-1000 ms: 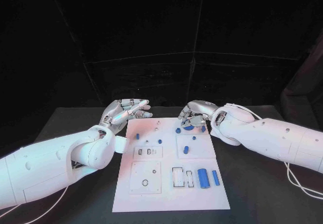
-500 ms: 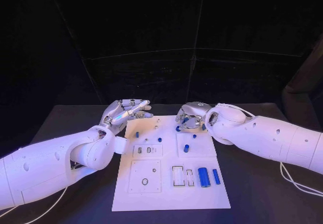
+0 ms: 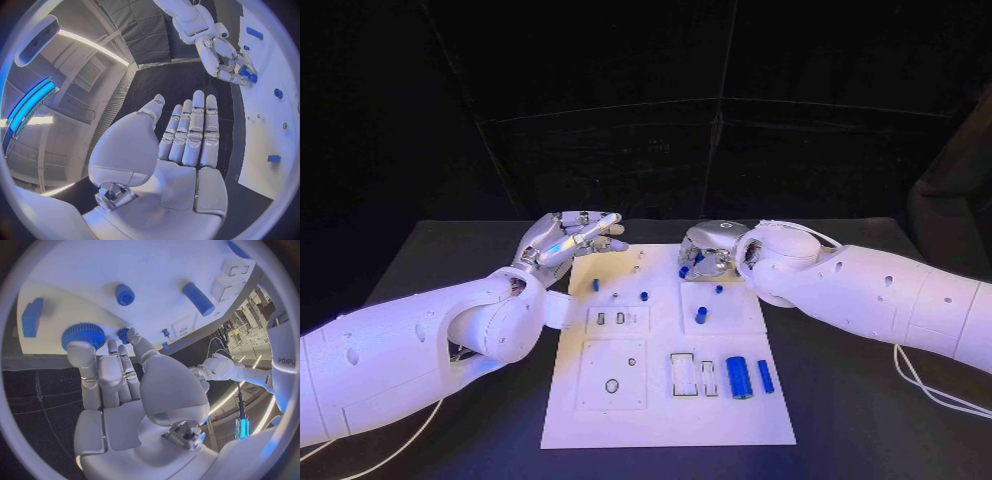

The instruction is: Assemble the parts on the task board

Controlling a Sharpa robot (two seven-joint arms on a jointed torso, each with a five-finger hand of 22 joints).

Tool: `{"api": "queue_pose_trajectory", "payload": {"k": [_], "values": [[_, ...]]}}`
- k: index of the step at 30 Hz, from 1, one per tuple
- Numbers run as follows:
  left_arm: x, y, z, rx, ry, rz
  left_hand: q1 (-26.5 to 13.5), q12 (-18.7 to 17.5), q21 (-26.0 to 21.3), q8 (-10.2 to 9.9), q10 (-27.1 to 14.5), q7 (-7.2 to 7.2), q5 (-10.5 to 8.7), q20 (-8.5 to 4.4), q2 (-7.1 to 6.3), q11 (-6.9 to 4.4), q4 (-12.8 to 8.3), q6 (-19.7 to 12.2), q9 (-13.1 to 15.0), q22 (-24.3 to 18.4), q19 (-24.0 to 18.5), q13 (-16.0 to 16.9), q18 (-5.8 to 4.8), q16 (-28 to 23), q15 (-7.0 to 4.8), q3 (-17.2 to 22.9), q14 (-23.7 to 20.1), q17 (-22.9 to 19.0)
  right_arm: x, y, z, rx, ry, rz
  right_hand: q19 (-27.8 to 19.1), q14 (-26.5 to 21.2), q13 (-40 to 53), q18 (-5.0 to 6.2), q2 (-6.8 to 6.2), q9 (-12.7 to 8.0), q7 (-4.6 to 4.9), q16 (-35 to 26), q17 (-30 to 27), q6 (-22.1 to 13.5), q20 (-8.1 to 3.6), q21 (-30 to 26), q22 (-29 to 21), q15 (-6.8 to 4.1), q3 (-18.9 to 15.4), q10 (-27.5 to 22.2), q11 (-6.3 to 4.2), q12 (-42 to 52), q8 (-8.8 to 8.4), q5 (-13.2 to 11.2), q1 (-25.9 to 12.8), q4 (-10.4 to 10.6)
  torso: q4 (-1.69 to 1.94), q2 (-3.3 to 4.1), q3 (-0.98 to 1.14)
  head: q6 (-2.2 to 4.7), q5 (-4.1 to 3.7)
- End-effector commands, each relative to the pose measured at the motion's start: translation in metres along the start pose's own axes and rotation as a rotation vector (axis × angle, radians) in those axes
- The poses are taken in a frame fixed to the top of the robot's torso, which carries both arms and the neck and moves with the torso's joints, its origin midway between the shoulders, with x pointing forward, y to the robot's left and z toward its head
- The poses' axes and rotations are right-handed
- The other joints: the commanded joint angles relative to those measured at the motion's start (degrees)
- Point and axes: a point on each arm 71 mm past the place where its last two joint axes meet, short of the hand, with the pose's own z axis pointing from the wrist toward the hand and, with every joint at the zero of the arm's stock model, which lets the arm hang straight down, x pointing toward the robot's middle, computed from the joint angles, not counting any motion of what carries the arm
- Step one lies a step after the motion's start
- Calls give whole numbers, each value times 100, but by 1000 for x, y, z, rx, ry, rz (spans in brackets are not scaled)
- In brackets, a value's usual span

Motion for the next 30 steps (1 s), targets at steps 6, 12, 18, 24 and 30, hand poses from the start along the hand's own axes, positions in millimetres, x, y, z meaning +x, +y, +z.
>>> {"api": "queue_pose_trajectory", "payload": {"k": [6,12,18,24,30], "values": [[1,-2,0,5,17,-3,-57,-26,-15,-43,-7,39,-3,-2,11,36,-24,-20,-7,-10,48,-7,82,-34,41,-16,1,12,2,0,3,5,51,-22,-46,96,-14,-89,242,1,-25,114,49,120,7,129,83,27,242,88,-18,8,9,-40,-42,63,6,27,2,-19,-1],[1,-2,-1,4,18,-3,-68,-36,-23,-53,-17,45,-4,0,26,41,-17,-30,-7,-17,51,-8,82,-46,44,-17,2,18,3,-1,3,6,55,-23,-71,82,-8,-95,371,9,-66,190,92,250,-13,231,183,-2,525,214,-59,30,37,-103,-3,68,5,35,0,-32,-2],[1,-2,-1,3,17,-3,-76,-40,-28,-58,-21,48,-4,2,35,44,-12,-34,-7,-20,52,-8,81,-52,46,-17,3,22,-1,2,3,-12,1,-12,-80,73,-11,-101,331,6,-76,227,95,301,-24,299,251,-11,664,271,-72,24,32,-144,-62,94,3,32,1,-38,0],[-1,-2,-1,5,18,-3,-117,-65,-50,-85,-54,63,-21,8,95,58,19,-64,-6,-37,63,-9,82,-81,54,-19,13,43,-13,10,1,-46,-156,27,-56,70,-9,-119,239,5,-93,291,126,347,-31,414,381,-20,859,318,-86,10,18,-53,-144,148,3,34,-4,7,-5],[-2,-2,-1,5,17,-3,-119,-69,-54,-89,-60,66,-22,9,102,60,20,-71,-6,-40,65,-10,81,-86,55,-20,13,46,-19,12,2,-24,-243,55,-48,67,-7,-122,199,8,-101,305,123,374,-35,445,410,-25,920,346,-94,11,20,-83,-170,174,14,50,-6,48,1]]}}
